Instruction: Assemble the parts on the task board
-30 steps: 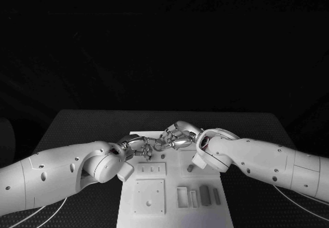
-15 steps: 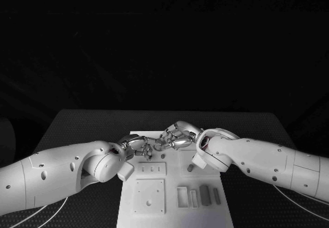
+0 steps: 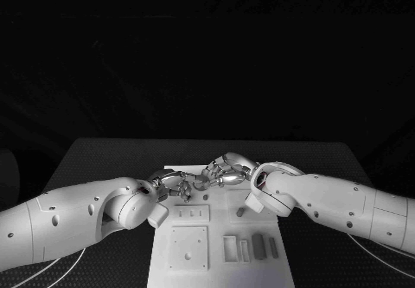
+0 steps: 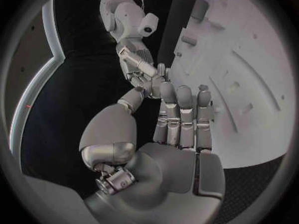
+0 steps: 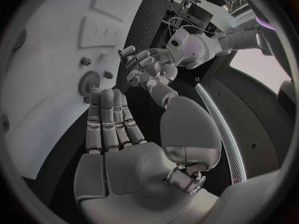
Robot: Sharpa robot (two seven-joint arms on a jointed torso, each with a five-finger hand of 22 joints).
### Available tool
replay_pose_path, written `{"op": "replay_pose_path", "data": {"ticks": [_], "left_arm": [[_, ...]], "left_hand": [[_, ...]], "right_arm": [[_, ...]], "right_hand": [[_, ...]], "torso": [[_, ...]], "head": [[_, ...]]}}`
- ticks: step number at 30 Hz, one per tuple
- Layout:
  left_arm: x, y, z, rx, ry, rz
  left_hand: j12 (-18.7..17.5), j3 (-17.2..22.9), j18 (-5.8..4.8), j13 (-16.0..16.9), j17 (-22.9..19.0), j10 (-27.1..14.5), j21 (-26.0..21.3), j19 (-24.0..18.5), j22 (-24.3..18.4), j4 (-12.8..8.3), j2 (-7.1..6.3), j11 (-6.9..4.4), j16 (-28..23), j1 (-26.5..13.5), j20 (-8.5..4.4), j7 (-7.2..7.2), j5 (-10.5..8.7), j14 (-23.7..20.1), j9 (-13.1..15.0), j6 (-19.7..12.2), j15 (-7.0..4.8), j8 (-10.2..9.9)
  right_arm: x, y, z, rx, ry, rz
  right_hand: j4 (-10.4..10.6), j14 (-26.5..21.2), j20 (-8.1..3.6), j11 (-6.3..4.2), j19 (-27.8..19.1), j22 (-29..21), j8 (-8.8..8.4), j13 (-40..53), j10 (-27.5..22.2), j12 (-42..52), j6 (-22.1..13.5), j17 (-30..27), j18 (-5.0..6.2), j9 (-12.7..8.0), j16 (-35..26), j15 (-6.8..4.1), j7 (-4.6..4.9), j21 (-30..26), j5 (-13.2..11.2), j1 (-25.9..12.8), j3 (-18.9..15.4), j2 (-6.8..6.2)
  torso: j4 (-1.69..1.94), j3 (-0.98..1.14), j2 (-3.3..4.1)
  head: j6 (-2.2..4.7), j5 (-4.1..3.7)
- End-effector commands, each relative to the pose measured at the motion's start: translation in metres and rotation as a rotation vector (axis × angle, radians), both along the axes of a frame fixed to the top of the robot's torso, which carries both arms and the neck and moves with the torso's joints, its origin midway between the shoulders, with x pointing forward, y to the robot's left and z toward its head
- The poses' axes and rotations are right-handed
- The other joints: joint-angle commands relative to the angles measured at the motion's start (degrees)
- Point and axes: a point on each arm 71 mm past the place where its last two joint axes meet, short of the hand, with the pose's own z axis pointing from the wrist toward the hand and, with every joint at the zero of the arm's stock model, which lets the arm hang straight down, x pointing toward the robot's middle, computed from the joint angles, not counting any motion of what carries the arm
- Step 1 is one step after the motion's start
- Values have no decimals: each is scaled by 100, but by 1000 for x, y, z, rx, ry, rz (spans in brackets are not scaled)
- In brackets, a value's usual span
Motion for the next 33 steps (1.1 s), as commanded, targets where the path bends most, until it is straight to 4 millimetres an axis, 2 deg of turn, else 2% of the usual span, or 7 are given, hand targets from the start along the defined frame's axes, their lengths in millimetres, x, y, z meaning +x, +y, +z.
{"op": "replay_pose_path", "data": {"ticks": [1, 4, 10, 19, 22, 26, 33], "left_arm": [[2, 3, 1, 19, -29, 1], [3, 6, 1, 32, -38, 6], [6, 9, 2, 102, -87, -8], [7, 10, 4, 356, -102, -90], [7, 8, 9, 446, -73, -134], [8, 5, 16, 517, -80, -168], [7, 4, 16, 633, -126, -68]], "left_hand": [[20, 29, -44, -8, -6, 9, 14, 61, 119, 9, 266, -54, 39, 337, -561, -17, -45, 32, 185, 12, -17, 137], [18, 30, -44, -15, -11, 20, 34, 74, 127, 11, 261, -57, 38, 344, -565, -19, -65, 41, 188, 16, -20, 141], [12, 38, -44, -27, -19, 36, 59, 88, 132, 16, 258, -61, 35, 359, -574, -22, -100, 56, 188, 14, -25, 139], [17, 44, -42, -46, -31, 89, 157, 153, 141, 17, 226, -72, 45, 400, -620, -31, -117, 102, 178, 27, -43, 135], [17, 47, -43, -49, -33, 95, 168, 155, 140, 13, 219, -73, 45, 409, -626, -33, -108, 104, 177, 31, -45, 134], [14, 48, -44, -54, -38, 99, 177, 152, 139, 16, 206, -69, 41, 414, -630, -29, -122, 100, 172, 25, -45, 129], [10, 54, -42, -64, -44, 117, 194, 154, 134, 44, 184, -64, 40, 421, -639, -25, -153, 107, 163, 27, -46, 121]], "right_arm": [[2, -7, 2, 52, -4, -25], [8, -21, 3, 75, -4, -69], [33, -56, 19, 107, -58, -178], [75, -108, 58, 149, -142, -334], [82, -116, 63, 137, -138, -344], [87, -119, 62, 99, -138, -334], [92, -125, 62, 63, -160, -339]], "right_hand": [[24, -91, 29, 40, -79, 82, -23, -58, -74, -12, -72, -49, -77, -21, -13, 51, 125, -60, 96, -83, -177, -82], [87, -182, 51, 67, -159, 83, -30, -150, -127, -51, -157, -116, -75, -29, -25, 82, 154, -136, 150, -406, -531, -169], [187, -278, 92, 74, -267, 69, 17, -274, -100, -50, -165, -231, -68, -27, -40, 105, 149, -249, 302, -595, -752, -185], [307, -190, 116, 1, -153, 70, 127, -406, 67, 1, -9, -360, 10, -37, 24, 50, 84, -273, 681, -613, -822, 45], [211, -210, 162, -122, -201, 39, 200, -613, 440, -196, 163, -566, 30, -75, -103, 48, 17, -388, 704, -549, -852, 152], [75, 104, 296, -175, -234, -289, 241, -1205, 1106, -1298, 313, -1390, 92, -190, -1013, 124, -99, -943, 665, -524, -709, 209], [155, 160, 471, -38, -575, -722, 245, -1354, 1428, -2647, 331, -2070, 19, -304, -2462, 384, -109, -1729, 629, -642, -556, 323]], "torso": [[4, 1, -2], [-3, 3, -1], [-5, 2, -3], [12, 5, -2], [5, -2, 3], [-1, 7, 5], [6, 3, 1]], "head": [[12, 32], [13, 53], [6, 40], [-16, 11], [-26, 12], [-32, 19], [-62, 7]]}}
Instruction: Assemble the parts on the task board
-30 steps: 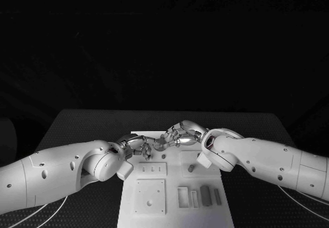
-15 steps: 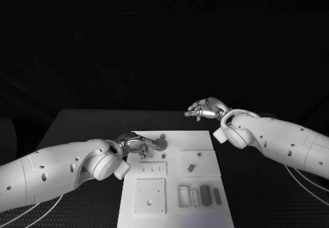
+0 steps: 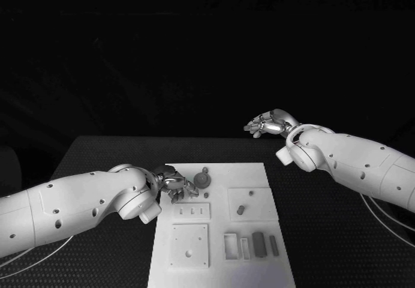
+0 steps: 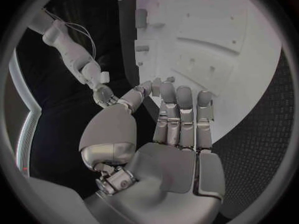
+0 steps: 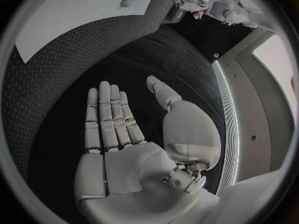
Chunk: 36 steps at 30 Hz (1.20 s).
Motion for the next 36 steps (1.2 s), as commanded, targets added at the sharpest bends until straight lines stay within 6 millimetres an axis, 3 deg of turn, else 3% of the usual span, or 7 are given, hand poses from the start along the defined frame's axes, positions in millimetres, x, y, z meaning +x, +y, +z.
{"op": "replay_pose_path", "data": {"ticks": [1, 8, 12, 21, 36], "left_arm": [[-1, 6, -3, 146, -53, 66], [-12, -1, -6, 188, -79, 44], [-12, -4, -1, 228, -172, 37], [-16, -10, 2, 266, -259, 34], [-24, -17, 3, 308, -288, 31]], "left_hand": [[10, 23, -43, -10, -8, 97, 39, 42, 130, 11, 279, -62, 18, 326, -610, -1, -22, 30, 162, 13, -6, 120], [-9, 53, -37, -40, -29, 162, 86, 105, 120, 99, 196, -78, 9, 373, -650, -16, -24, 86, 150, 57, -25, 126], [-17, 61, -35, -52, -35, 186, 101, 131, 117, 136, 180, -83, 9, 390, -666, -20, -38, 111, 139, 57, -33, 117], [-31, 68, -27, -88, -55, 331, 151, 223, 108, 245, 14, -116, 26, 469, -729, -55, -46, 239, 22, 157, -92, 100], [17, 26, -10, -82, -58, 566, 226, 382, 104, 410, -107, -192, 80, 486, -809, -130, -24, 447, -119, 394, -194, 171]], "right_arm": [[1, 0, 0, -25, -10, 37], [3, 4, -1, -30, -7, 44], [3, 6, -1, -28, -9, 48], [1, 10, 0, -25, -14, 57], [1, 11, 0, -27, -12, 58]], "right_hand": [[13, -38, 19, 52, -105, -53, 23, -2, 22, -232, 34, -73, 8, -20, -217, 71, 0, -129, -37, 15, 50, 58], [191, -50, 89, 132, -398, -192, 1, 6, 276, -1283, -59, -166, -92, -185, -1003, 182, 30, -674, -67, 111, 125, 45], [212, -623, 129, 218, -813, -238, -60, 2, 65, -1720, -222, -352, -247, -273, -1496, 439, 41, -1018, -43, 192, 134, -24], [271, -664, 126, 230, -919, -196, -40, 9, 122, -1943, -258, -409, -309, -317, -1605, 476, 35, -1167, -22, 235, 118, -64], [303, -648, 115, 241, -919, -136, -12, 14, 196, -2087, -269, -434, -335, -348, -1649, 506, 38, -1245, 121, 294, 118, -94]], "torso": [[9, -8, -5], [15, -9, -7], [8, -18, -1], [4, -9, -6], [-1, -1, -6]], "head": [[3, -26], [2, -25], [22, -19], [-64, 1], [-198, 17]]}}
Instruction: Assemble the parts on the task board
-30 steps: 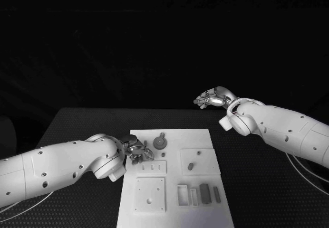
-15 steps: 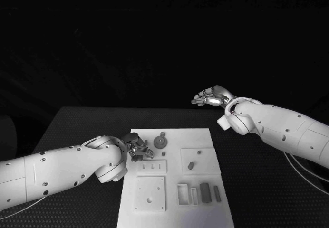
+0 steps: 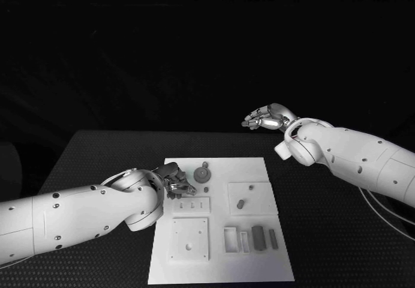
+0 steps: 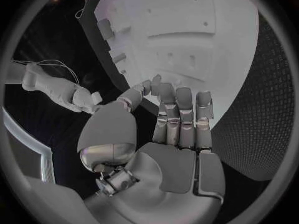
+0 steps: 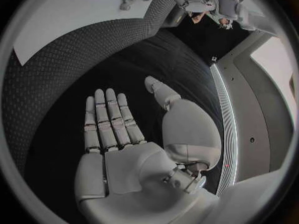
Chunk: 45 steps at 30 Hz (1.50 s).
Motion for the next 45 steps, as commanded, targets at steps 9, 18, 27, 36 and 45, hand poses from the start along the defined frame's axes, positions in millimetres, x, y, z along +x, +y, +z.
{"op": "replay_pose_path", "data": {"ticks": [9, 18, 27, 36, 45], "left_arm": [[-1, -1, -4, 4, -4, 42], [-4, -2, -12, 1, 35, 48], [-5, -3, -13, 10, 47, 37], [-6, -6, -14, 47, 16, 9], [-7, -7, -19, 52, 28, 6]], "left_hand": [[57, -25, -3, 30, 11, 398, 53, 84, 109, 71, 137, -299, 55, 211, -738, -152, 122, 238, -19, 277, -165, 213], [92, -48, -2, 51, 23, 453, 70, 108, 109, 93, 158, -311, 78, 182, -759, -170, 139, 274, -54, 352, -198, 245], [116, -58, -1, 67, 33, 486, 84, 120, 112, 92, 185, -319, 97, 170, -770, -181, 149, 293, -76, 394, -212, 262], [135, -70, -5, 81, 39, 509, 89, 116, 112, 94, 193, -310, 106, 146, -776, -183, 151, 294, -97, 423, -214, 272], [140, -68, -6, 87, 41, 514, 89, 109, 113, 90, 199, -303, 107, 145, -778, -180, 152, 289, -107, 431, -209, 273]], "right_arm": [[0, 4, 0, -8, -4, 24], [0, 5, 0, -9, -2, 24], [0, 6, 0, -8, -2, 26], [1, 7, 0, -8, -1, 24], [1, 7, 0, -9, -1, 25]], "right_hand": [[40, -18, 0, 5, -31, 26, 31, 6, 62, -62, -27, -12, -72, -15, -41, 47, 4, -61, 128, 83, -4, 4], [50, -17, -4, 4, -31, 49, 40, 7, 80, -104, -29, -18, -81, -25, -54, 54, 2, -85, 171, 93, -11, 1], [60, -15, -8, 4, -27, 66, 46, 8, 95, -132, -33, -21, -86, -33, -61, 54, 1, -101, 202, 96, -16, 3], [73, -11, -11, 6, -21, 85, 50, 7, 106, -167, -42, -25, -91, -43, -69, 57, 1, -120, 233, 97, -23, 2], [85, -10, -14, 2, -17, 102, 59, 6, 108, -201, -42, -28, -97, -50, -77, 59, -7, -139, 257, 102, -24, -6]], "torso": [[-5, 2, -1], [-5, -3, 2], [-3, -1, 3], [-4, -4, 4], [-4, -5, 4]], "head": [[-59, 29], [-100, 44], [-126, 43], [-137, 48], [-149, 44]]}}
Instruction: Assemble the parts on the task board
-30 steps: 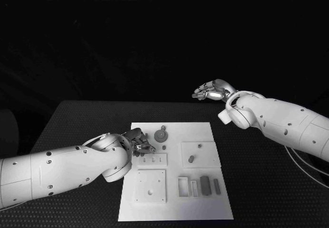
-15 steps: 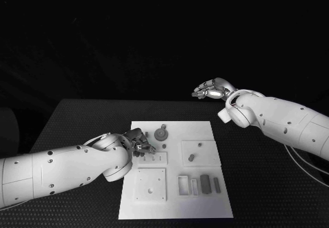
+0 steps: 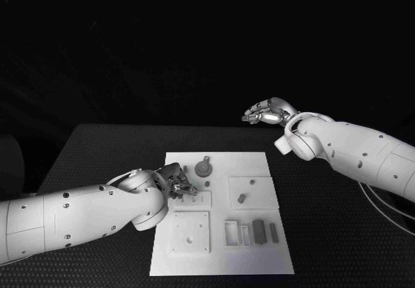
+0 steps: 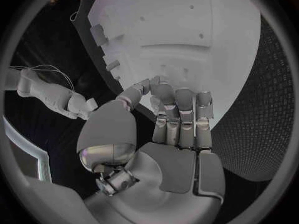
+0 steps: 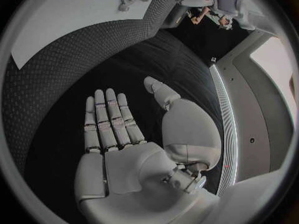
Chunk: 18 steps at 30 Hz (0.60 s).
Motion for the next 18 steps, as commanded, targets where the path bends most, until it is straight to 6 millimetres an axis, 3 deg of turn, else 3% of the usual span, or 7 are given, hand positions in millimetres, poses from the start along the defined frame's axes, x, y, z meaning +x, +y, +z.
{"op": "replay_pose_path", "data": {"ticks": [1, 18], "left_arm": [[-1, -2, -2, 17, 3, -18], [-3, -5, -7, 28, 26, -38]], "left_hand": [[29, 20, -6, 6, 8, 310, 22, 7, 111, 19, 197, -263, 35, 150, -759, -188, 17, 143, 7, 218, -190, 273], [43, 17, -9, 17, 16, 330, 28, 3, 112, 22, 215, -255, 48, 136, -763, -188, 15, 147, -9, 245, -185, 284]], "right_arm": [[0, 2, 0, -6, -2, 16], [0, 2, -1, -7, 5, 19]], "right_hand": [[39, 11, -14, 2, -18, 10, 29, 7, 27, -32, -43, -6, -99, -9, -28, 39, -7, -28, 21, 58, -8, -6], [48, 12, -16, 5, -15, 23, 33, 8, 34, -53, -46, -8, -103, -15, -33, 39, -6, -41, 27, 58, -11, -3]], "torso": [[-1, -1, 1], [1, -2, 1]], "head": [[-2, 0], [-52, -7]]}}
